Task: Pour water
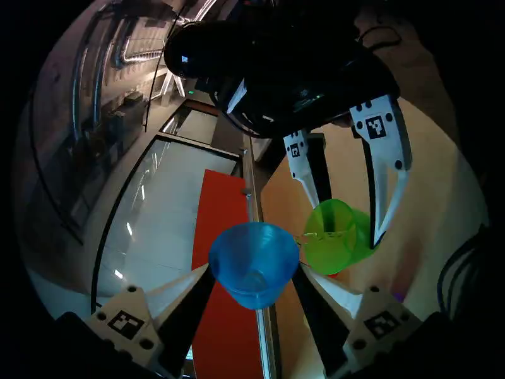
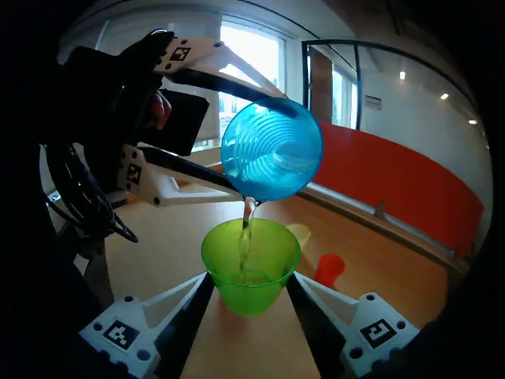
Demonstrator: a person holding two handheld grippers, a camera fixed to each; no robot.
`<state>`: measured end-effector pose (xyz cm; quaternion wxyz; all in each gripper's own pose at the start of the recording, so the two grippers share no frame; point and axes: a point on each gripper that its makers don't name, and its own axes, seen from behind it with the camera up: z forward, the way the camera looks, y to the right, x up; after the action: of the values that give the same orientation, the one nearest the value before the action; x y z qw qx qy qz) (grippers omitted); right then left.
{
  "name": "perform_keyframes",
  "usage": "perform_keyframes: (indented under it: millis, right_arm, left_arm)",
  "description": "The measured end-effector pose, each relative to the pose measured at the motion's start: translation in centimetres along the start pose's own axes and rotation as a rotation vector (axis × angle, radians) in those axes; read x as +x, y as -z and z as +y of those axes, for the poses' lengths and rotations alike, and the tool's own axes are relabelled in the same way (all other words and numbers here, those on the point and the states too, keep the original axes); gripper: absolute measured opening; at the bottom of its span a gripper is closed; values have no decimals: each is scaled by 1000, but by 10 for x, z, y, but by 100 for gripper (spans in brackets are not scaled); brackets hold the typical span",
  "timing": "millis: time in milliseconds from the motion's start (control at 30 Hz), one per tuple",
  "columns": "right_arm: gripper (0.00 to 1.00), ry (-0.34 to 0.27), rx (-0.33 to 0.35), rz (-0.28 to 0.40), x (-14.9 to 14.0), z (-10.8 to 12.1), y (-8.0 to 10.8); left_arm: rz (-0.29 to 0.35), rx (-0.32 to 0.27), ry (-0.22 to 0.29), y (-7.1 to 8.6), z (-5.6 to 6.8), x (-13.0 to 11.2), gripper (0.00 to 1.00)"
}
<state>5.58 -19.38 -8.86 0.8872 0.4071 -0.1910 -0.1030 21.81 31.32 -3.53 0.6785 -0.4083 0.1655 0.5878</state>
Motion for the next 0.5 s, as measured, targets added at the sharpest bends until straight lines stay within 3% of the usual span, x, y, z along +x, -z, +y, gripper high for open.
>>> perform_keyframes:
  millis: [500]
  right_arm:
    - [83, -1, -2, 2, -1, 2, 1]
  left_arm:
    - [1, 16, -34, -3, -6, 1, 84]
